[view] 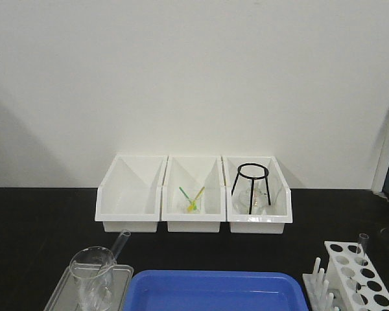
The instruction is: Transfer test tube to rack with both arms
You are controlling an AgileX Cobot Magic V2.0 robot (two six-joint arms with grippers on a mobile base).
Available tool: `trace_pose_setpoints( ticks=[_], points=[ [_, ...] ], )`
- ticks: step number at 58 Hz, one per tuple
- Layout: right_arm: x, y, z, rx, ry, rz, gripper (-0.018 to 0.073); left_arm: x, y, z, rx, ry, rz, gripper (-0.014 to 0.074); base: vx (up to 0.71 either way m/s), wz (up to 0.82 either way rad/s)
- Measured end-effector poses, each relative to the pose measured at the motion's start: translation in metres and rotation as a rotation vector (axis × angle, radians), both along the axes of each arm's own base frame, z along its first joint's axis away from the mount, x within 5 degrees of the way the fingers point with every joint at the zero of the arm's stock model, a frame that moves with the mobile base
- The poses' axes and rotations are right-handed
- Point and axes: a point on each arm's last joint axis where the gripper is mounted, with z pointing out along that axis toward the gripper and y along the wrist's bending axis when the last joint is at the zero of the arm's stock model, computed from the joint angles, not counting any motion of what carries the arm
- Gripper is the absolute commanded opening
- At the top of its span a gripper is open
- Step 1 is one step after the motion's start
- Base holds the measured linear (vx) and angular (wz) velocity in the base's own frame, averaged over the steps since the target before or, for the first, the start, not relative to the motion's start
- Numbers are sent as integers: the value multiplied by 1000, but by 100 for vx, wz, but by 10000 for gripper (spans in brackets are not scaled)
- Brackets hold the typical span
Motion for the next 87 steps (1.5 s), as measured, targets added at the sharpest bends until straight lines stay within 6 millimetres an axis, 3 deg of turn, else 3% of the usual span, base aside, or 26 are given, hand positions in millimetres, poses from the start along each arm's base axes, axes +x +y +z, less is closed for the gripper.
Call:
trace_pose_setpoints(
  ticks=[41,50,59,65,72,75,80,87],
  points=[
    [0,0,0,0,-1,0,-11,0,0,0,-1,-5,1,-7,1,-1],
    [0,0,8,-2,-93,4,-11,-1,3,18,-74,-185,27,-7,0,0],
    [-4,1,40,64,-324,13,-11,-10,9,58,-266,-446,44,-7,0,0],
    [-16,1,91,67,-459,17,-11,-25,12,103,-294,-556,28,-7,0,0],
    [-17,1,161,49,-540,17,-11,-40,13,176,-248,-655,27,-7,0,0],
    [-7,1,185,46,-529,16,-11,-31,11,199,-212,-626,30,-7,0,0],
    [19,0,206,47,-476,14,-11,-4,4,222,-165,-509,22,-7,0,1],
    [53,-1,211,50,-382,11,-11,41,-6,224,-116,-307,8,-7,0,0]
  ],
)
